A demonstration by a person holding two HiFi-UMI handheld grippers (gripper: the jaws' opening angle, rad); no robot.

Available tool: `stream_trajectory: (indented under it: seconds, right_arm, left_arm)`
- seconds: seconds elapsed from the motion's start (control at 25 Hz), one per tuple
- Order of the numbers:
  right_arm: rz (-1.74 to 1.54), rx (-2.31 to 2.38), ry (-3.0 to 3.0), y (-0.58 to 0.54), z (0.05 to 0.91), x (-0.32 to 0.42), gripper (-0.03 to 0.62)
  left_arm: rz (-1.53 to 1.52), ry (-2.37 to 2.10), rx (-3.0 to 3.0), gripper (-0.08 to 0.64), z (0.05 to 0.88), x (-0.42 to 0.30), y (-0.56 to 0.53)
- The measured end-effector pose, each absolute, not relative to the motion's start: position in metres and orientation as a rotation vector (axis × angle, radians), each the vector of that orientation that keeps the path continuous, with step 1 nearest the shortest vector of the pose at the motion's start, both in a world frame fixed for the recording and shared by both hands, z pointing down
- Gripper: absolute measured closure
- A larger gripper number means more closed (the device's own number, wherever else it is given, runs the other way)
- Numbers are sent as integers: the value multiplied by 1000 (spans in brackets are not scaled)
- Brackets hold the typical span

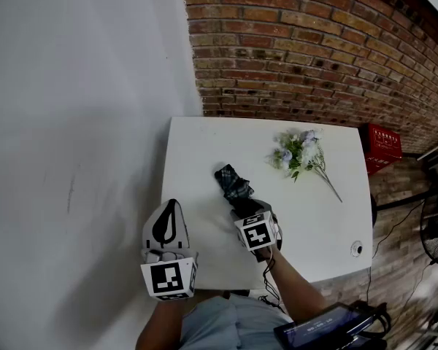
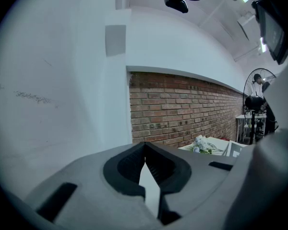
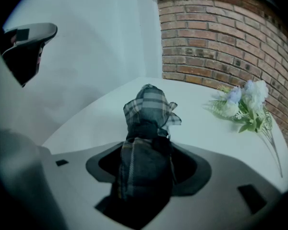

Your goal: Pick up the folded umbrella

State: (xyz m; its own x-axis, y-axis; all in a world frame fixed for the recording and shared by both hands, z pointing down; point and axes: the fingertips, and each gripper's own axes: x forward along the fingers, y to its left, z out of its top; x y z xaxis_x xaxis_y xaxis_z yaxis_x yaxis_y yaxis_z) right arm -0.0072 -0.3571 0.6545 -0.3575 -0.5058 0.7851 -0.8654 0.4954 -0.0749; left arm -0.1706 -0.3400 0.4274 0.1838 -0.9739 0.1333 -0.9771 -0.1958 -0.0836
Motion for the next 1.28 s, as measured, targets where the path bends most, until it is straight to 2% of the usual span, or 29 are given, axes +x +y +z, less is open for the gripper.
stream_trajectory:
  seconds: [0.64,1.28]
  right_arm:
    - [642,1141,-2020,-357,654,-6,377]
    - [630,1140,-2038,-356,654,-7,403]
  left_arm:
    - [248,-1978,2401,553,429,-169,-339]
    - [256,-1986,2403,554,430,-169,-340]
